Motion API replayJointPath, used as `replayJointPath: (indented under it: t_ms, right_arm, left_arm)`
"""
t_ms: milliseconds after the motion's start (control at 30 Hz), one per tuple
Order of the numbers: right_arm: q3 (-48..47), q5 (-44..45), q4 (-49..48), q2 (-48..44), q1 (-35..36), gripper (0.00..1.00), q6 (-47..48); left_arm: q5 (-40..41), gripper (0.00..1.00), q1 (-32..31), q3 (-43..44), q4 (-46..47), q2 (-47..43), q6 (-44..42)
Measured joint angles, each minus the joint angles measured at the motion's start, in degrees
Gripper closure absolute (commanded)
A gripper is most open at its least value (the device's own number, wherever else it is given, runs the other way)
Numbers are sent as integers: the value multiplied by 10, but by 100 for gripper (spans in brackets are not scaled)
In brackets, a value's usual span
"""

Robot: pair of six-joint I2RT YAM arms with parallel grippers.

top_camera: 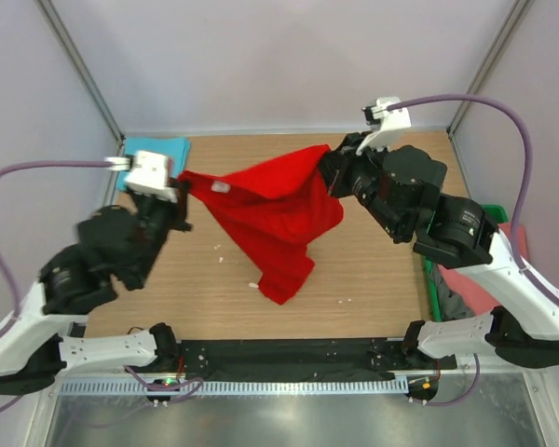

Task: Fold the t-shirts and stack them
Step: Flatten the tshirt out

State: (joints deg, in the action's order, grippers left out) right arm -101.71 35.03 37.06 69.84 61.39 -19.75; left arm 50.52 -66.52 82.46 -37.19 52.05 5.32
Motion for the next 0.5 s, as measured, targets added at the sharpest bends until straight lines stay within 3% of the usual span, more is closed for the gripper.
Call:
replayJointPath:
  t_ms: [100, 267, 500]
  right_arm:
    - [-39, -49, 0, 27, 0, 99, 52]
    - [-190, -183, 47, 103, 0, 99, 90]
    - [-297, -440, 18, 154, 2, 99, 26]
  left_arm:
    - [32, 100, 3, 78, 21, -23, -79]
    - [41, 100, 4, 182, 43, -28, -179]
    - [-36, 100, 4, 427, -43, -10, -237]
